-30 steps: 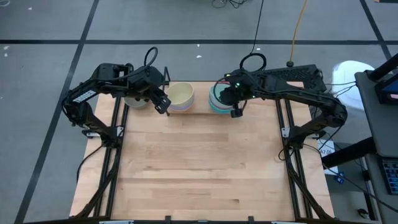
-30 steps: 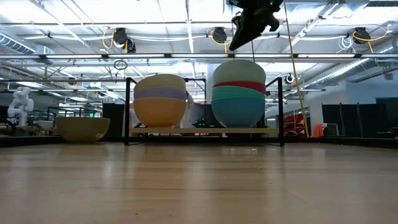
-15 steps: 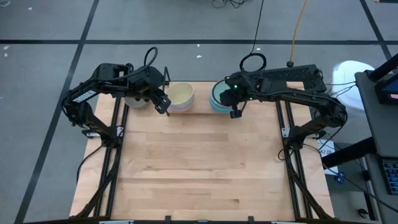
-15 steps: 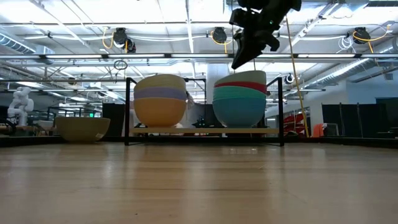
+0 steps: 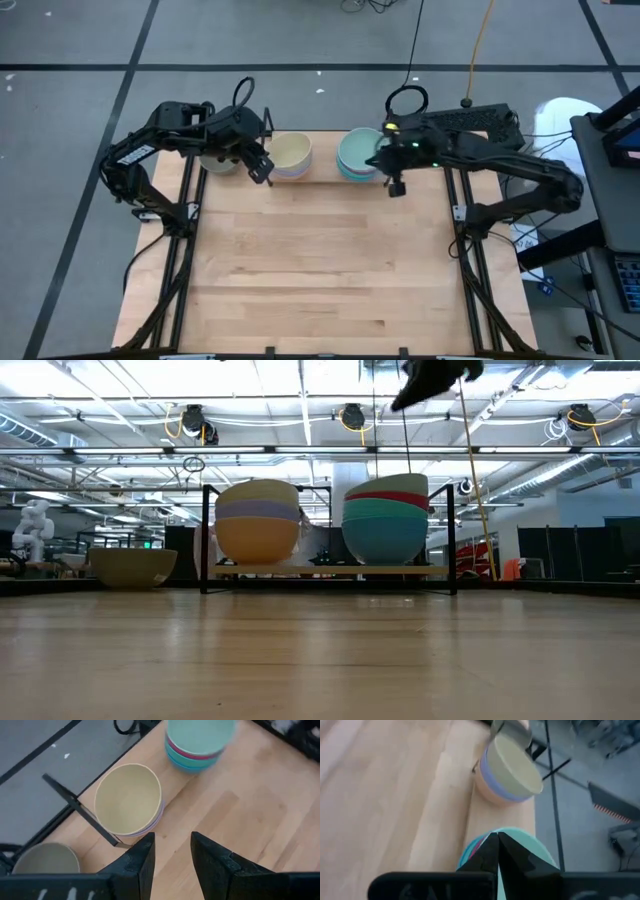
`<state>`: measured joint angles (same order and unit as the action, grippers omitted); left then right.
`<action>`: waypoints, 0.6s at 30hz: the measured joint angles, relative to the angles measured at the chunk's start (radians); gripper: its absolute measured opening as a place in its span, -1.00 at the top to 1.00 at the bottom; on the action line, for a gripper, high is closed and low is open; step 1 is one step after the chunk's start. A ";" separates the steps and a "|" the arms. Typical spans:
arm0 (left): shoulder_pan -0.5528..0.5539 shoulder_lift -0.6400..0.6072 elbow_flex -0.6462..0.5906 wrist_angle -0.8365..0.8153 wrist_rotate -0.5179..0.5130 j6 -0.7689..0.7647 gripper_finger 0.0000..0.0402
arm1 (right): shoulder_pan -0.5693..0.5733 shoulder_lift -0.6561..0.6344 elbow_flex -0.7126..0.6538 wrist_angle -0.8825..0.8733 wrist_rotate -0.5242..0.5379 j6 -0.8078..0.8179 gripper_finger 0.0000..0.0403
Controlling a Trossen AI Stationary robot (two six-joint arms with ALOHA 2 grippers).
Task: Place and stack bowls onto a shelf
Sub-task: Stack the gray bowl on top of the yellow bowl on the shelf
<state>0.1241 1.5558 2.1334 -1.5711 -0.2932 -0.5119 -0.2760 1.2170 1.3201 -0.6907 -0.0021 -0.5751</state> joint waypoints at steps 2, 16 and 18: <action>0.012 0.000 0.000 0.000 -0.043 -0.068 0.35 | 0.019 -0.040 0.000 -0.002 0.000 0.013 1.00; 0.334 -0.001 -0.034 0.000 -0.171 -0.219 0.35 | 0.097 -0.246 0.000 -0.003 0.004 0.066 1.00; 0.405 -0.013 -0.077 0.002 -0.149 -0.248 0.35 | 0.104 -0.257 0.000 -0.004 0.004 0.066 1.00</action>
<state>0.5294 1.5431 2.0567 -1.5690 -0.4420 -0.7601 -0.1717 0.9600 1.3201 -0.6945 0.0021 -0.5087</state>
